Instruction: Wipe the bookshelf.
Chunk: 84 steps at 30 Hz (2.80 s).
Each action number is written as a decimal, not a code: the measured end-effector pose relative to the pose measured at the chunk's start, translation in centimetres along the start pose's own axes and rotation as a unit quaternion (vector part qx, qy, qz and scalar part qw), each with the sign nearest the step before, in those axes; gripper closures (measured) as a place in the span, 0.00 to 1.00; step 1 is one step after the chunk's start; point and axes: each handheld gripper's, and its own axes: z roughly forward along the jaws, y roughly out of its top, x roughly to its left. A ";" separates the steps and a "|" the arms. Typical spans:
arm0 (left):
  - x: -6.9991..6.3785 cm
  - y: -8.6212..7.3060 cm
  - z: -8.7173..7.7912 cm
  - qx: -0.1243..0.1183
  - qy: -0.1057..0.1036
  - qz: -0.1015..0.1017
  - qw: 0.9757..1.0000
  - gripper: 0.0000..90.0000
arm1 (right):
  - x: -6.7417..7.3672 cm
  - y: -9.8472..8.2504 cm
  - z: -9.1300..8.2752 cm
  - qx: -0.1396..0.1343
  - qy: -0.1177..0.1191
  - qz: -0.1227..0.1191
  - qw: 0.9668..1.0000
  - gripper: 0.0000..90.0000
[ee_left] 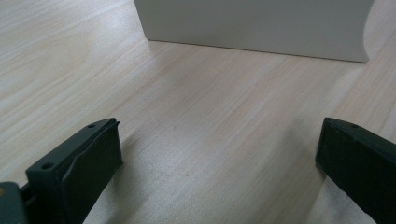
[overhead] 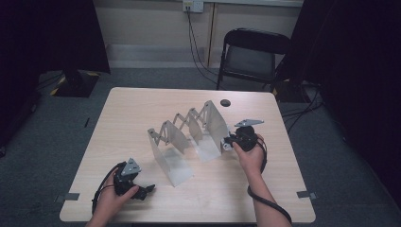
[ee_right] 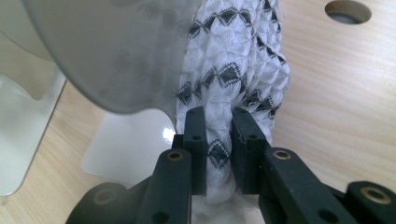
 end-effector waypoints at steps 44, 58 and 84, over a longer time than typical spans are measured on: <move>0.0 0.0 0.0 0.001 0.000 0.000 1.000 0.00 | 0.1 -3.3 1.3 0.020 -0.001 -0.008 1.000 0.86; 0.0 0.0 0.0 0.000 0.000 0.000 1.000 0.00 | 0.0 -1.8 -0.5 0.001 0.006 -0.008 1.000 0.86; 0.0 0.0 0.0 0.000 0.001 0.000 1.000 0.00 | 0.2 3.8 -5.0 -0.054 -0.001 -0.033 0.998 0.86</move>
